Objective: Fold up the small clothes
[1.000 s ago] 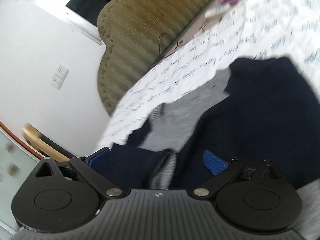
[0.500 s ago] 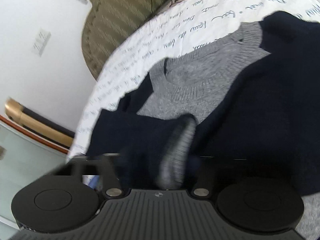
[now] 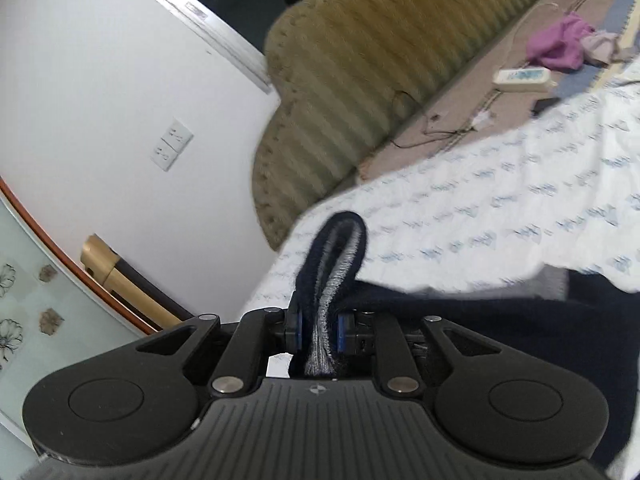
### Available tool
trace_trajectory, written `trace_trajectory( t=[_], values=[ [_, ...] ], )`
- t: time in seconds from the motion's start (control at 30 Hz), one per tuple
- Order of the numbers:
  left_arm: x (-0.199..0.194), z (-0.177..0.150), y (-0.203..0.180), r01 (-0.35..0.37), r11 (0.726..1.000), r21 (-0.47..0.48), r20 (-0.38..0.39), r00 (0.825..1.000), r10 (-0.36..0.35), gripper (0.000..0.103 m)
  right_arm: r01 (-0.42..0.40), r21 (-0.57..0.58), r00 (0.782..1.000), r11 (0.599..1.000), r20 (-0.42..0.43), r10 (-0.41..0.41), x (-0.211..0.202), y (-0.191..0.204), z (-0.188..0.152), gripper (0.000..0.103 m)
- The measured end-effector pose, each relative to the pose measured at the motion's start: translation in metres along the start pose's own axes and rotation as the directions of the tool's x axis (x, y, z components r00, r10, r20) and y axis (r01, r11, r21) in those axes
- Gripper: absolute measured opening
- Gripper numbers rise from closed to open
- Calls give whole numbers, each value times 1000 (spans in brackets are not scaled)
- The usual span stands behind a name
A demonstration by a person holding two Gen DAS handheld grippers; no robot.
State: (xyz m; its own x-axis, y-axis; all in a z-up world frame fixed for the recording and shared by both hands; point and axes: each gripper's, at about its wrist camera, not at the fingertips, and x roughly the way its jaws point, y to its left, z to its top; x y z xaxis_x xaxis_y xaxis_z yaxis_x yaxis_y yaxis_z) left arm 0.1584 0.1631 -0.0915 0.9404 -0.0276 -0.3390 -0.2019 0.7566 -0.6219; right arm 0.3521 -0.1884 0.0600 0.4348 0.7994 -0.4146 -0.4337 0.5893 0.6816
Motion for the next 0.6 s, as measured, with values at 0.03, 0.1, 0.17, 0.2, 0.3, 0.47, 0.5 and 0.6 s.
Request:
trace_trajectory(
  t=[0.03, 0.1, 0.17, 0.2, 0.3, 0.47, 0.5, 0.6],
  values=[
    [1, 0, -2, -3, 1000, 10, -3, 1000, 3, 100, 36, 23, 999, 999, -18, -36, 5, -11, -7, 19],
    [1, -1, -4, -6, 1000, 27, -8, 1000, 7, 100, 56, 76, 998, 996, -36, -53, 14, -32, -20, 19],
    [1, -2, -4, -9, 999, 31, -11, 1000, 9, 100, 39, 132, 998, 991, -43, -34, 21, -45, -28, 19],
    [1, -2, -4, -10, 999, 30, -13, 1000, 10, 100, 26, 146, 998, 989, -52, -19, 24, -47, -32, 20],
    [2, -1, -4, -14, 999, 31, -18, 1000, 15, 100, 14, 210, 997, 978, -81, 4, 28, -53, -34, 46],
    [2, -1, -4, -14, 999, 29, -19, 1000, 14, 100, 12, 232, 1000, 973, -27, -6, 16, -61, -37, 66],
    [2, -1, -4, -14, 999, 30, -19, 1000, 14, 100, 17, 236, 1000, 972, -21, -12, 14, -63, -37, 66],
    [1, -1, -4, -12, 1000, 29, -18, 1000, 13, 100, 42, 197, 999, 979, -7, -42, 1, -61, -40, 66]
  ],
)
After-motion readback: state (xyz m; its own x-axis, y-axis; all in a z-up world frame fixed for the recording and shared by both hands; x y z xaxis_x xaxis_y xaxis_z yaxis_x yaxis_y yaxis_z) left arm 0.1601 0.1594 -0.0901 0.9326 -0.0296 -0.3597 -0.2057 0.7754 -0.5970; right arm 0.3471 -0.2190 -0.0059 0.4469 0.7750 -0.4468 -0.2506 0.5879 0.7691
